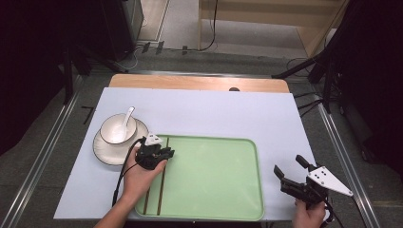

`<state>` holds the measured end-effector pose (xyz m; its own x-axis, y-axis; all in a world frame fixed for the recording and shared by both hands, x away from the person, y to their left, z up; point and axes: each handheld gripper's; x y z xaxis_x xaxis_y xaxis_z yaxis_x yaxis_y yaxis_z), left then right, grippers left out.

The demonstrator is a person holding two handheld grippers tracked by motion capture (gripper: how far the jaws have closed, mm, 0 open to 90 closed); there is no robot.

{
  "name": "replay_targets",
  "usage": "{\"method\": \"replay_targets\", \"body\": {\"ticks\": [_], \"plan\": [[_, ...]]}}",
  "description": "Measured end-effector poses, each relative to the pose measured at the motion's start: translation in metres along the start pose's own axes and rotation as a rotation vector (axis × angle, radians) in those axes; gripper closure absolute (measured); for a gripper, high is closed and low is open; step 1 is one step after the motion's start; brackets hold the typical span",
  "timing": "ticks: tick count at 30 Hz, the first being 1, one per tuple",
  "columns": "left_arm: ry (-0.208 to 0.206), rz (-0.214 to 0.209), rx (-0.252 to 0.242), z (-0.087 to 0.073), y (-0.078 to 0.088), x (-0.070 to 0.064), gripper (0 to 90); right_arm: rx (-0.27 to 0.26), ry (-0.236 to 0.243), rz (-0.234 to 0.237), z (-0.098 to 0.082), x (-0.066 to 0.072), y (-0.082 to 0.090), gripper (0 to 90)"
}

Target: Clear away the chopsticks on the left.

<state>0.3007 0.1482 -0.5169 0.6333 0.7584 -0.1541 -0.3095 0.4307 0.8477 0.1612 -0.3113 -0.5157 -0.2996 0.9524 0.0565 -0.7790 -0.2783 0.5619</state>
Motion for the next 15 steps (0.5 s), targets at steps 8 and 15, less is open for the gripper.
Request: {"method": "replay_targets", "body": {"ticks": [8,15], "plan": [[-0.075,-0.057,-0.100,-0.008,0.018,-0.003,25.1,-0.004,0.000,-0.001,0.000,0.000,0.000,12.7],[-0.150,-0.139,-0.171,-0.026,0.042,0.000,0.8,0.000,-0.001,-0.003,0.000,0.000,0.000,12.7]]}}
Point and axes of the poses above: each handheld gripper's, and its own axes: y roughly backward along the jaws, z roughly out of its top, x roughly to its left, and after that the axes turned 15 degrees about x, right-handed
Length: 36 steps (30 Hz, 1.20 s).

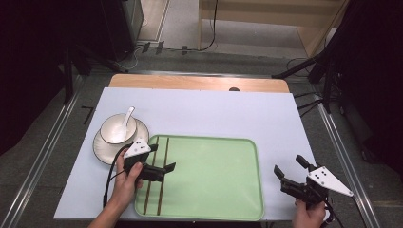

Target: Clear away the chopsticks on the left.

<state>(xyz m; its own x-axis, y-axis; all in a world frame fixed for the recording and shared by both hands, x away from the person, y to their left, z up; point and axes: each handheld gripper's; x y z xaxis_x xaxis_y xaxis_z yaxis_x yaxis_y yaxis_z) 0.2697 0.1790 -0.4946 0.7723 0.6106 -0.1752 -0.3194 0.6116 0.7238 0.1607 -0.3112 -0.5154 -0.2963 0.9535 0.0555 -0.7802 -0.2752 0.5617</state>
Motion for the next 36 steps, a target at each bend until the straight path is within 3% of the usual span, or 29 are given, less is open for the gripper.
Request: {"method": "replay_targets", "body": {"ticks": [13,24,36], "plan": [[0.019,0.020,-0.051,-0.027,0.037,0.014,0.0,0.000,0.004,0.001,0.000,0.000,-0.001,12.7],[0.042,0.010,-0.097,-0.049,0.062,0.029,0.0,0.002,0.005,0.003,0.000,0.001,-0.001,12.7],[0.072,0.055,-0.112,-0.074,0.086,0.044,0.0,0.008,0.005,0.004,0.000,0.002,-0.002,12.7]]}}
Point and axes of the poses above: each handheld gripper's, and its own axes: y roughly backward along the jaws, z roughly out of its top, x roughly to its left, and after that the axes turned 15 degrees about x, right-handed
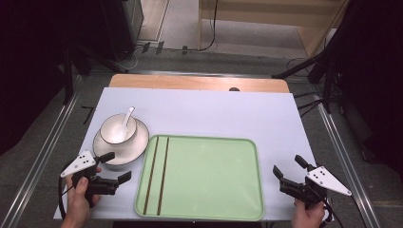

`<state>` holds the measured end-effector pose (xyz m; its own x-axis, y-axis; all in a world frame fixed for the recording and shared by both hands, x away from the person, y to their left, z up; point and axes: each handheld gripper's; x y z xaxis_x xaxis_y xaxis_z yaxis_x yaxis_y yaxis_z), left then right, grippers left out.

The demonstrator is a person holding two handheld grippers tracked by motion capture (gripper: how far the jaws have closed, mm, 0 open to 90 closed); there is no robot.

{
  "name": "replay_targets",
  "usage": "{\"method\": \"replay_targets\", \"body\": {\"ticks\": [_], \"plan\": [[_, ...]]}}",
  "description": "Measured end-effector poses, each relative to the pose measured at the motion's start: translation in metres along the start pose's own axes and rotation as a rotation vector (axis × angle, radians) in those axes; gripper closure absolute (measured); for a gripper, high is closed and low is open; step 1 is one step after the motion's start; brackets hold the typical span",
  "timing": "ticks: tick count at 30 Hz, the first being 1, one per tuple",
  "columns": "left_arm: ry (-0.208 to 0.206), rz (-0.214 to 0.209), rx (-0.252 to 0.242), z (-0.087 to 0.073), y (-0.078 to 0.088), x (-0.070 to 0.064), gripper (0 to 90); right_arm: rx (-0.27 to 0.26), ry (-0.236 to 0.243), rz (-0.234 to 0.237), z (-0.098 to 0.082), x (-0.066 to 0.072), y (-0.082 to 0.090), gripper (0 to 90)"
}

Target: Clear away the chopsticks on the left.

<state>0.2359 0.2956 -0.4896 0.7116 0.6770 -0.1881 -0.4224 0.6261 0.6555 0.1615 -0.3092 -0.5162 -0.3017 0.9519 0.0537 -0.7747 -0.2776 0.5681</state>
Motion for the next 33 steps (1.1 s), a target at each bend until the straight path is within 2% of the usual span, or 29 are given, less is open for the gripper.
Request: {"method": "replay_targets", "body": {"ticks": [7,18,22,27,33], "plan": [[0.039,0.022,-0.011,-0.011,0.015,0.013,0.0,0.000,-0.001,0.002,0.000,-0.001,0.000,12.7],[0.060,0.067,-0.019,-0.025,0.032,0.026,0.0,0.000,-0.004,-0.003,-0.001,-0.001,0.001,12.7],[0.065,0.111,-0.005,-0.029,0.039,0.031,0.0,-0.002,-0.004,-0.006,-0.001,-0.001,0.001,12.7],[0.099,0.104,-0.018,-0.034,0.042,0.039,0.0,0.000,-0.008,-0.008,-0.001,-0.002,0.001,12.7],[0.086,0.097,-0.008,-0.032,0.038,0.037,0.0,0.014,-0.004,-0.016,-0.001,0.000,-0.001,12.7]]}}
Point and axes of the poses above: each handheld gripper's, and its own axes: y roughly backward along the jaws, z roughly out of its top, x roughly to its left, and after that the axes turned 15 degrees about x, right-handed
